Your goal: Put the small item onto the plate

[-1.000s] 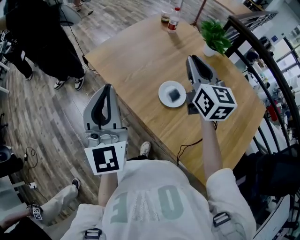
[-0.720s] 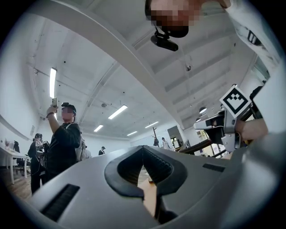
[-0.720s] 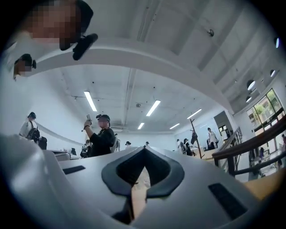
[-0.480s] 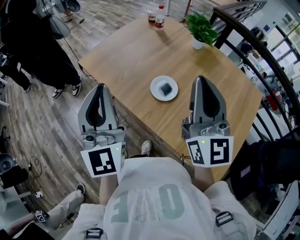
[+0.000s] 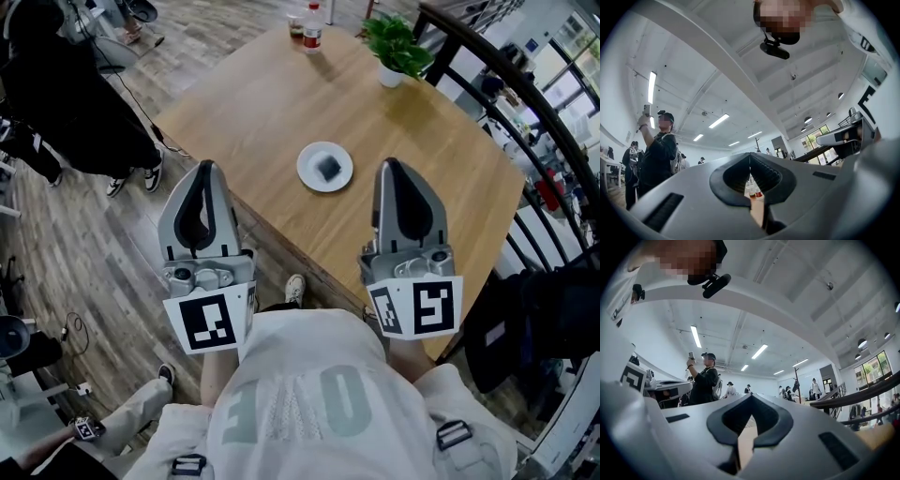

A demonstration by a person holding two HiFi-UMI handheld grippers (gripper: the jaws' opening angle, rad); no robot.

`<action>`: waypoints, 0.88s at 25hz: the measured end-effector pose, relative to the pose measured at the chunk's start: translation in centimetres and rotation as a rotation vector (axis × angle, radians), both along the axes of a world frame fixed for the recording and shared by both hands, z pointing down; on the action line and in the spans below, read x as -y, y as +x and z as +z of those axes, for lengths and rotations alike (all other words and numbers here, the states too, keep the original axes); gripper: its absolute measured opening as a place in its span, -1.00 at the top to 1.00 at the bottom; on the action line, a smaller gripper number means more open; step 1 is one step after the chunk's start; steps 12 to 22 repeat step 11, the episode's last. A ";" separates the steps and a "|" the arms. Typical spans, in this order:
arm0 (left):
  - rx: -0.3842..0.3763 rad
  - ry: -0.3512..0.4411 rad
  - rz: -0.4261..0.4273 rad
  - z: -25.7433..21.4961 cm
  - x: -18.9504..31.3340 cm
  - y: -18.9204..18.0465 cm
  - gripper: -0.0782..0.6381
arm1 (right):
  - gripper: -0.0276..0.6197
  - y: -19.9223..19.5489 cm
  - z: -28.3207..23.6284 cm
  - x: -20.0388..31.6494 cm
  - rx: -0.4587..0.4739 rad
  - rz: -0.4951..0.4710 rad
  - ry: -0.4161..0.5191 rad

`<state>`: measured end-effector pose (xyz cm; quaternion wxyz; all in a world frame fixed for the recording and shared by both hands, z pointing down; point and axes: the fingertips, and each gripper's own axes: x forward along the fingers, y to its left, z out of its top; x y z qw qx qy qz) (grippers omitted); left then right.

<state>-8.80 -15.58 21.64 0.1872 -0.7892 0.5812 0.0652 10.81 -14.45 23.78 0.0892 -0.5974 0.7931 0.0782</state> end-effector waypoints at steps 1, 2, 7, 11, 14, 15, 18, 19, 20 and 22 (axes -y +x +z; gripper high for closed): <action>0.001 0.000 0.000 0.0 0.0 0.0 0.76 | 0.86 0.1 0.0 0.0 0.000 0.001 -0.001; 0.001 0.000 0.000 -0.1 0.1 0.0 0.76 | 0.86 0.1 0.0 0.1 -0.001 0.003 -0.002; 0.003 0.001 -0.001 0.0 0.3 -0.1 0.76 | 0.86 0.0 0.1 0.5 -0.005 0.006 -0.002; 0.007 -0.002 -0.001 0.3 0.5 -0.2 0.76 | 0.86 -0.2 0.2 0.8 -0.008 0.000 -0.003; 0.007 -0.002 -0.001 0.3 0.5 -0.2 0.76 | 0.86 -0.2 0.2 0.8 -0.008 0.000 -0.003; 0.007 -0.002 -0.001 0.3 0.5 -0.2 0.76 | 0.86 -0.2 0.2 0.8 -0.008 0.000 -0.003; 0.007 -0.002 -0.001 0.3 0.5 -0.2 0.76 | 0.86 -0.2 0.2 0.8 -0.008 0.000 -0.003; 0.007 -0.002 -0.001 0.3 0.5 -0.2 0.76 | 0.86 -0.2 0.2 0.8 -0.008 0.000 -0.003; 0.007 -0.002 -0.001 0.3 0.5 -0.2 0.76 | 0.86 -0.2 0.2 0.8 -0.008 0.000 -0.003; 0.007 -0.002 -0.001 0.3 0.5 -0.2 0.76 | 0.86 -0.2 0.2 0.8 -0.008 0.000 -0.003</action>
